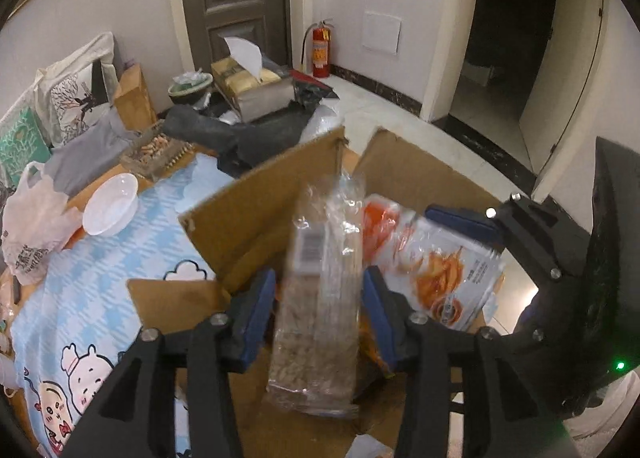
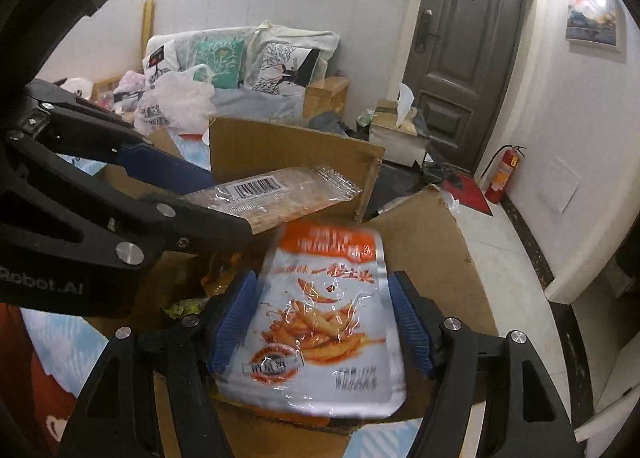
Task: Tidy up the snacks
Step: 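Carry both snacks into the box and open both grippers, then grasp the blue chocolate bar with the right gripper while the left grasps the sesame candy pack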
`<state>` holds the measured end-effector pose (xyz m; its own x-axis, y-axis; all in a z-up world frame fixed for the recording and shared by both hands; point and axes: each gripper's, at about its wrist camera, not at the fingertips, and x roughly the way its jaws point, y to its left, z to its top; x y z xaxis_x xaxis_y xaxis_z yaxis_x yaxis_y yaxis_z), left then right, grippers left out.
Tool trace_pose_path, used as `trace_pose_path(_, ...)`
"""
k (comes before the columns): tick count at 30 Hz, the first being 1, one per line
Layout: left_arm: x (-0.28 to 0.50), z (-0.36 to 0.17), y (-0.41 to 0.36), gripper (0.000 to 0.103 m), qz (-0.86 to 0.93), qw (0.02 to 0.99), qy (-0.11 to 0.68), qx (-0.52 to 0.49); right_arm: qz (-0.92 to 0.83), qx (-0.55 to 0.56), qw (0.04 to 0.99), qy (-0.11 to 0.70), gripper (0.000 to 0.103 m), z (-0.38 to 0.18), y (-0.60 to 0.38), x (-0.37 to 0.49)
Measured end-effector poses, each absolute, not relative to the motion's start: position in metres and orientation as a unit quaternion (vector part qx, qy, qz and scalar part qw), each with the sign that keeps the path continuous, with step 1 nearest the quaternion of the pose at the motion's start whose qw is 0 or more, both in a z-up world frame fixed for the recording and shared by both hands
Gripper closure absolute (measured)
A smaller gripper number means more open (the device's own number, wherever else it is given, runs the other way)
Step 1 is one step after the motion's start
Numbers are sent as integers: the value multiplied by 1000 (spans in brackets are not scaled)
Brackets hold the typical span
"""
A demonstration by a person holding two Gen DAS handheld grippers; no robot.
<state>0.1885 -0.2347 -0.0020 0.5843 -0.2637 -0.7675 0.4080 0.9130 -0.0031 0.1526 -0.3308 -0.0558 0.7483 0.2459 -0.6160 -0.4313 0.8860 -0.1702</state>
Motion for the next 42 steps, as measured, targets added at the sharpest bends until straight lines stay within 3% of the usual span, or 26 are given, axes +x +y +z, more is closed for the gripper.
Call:
trace_pose_path(12, 157, 29, -185, 47, -181, 909, 370, 67, 197, -136, 930, 279, 37, -33, -326, 130)
trace_pose_path(25, 66, 36, -48, 40, -81, 944, 318, 38, 350, -142, 901, 216, 38, 7, -226, 47)
trace_pose_path(34, 40, -45, 15, 37, -59, 933, 354, -32, 382, -157, 873, 259, 65, -45, -153, 19)
trace_pose_path(42, 42, -112, 28, 38, -58, 919, 383, -77, 274, -153, 890, 332, 78, -118, -138, 58)
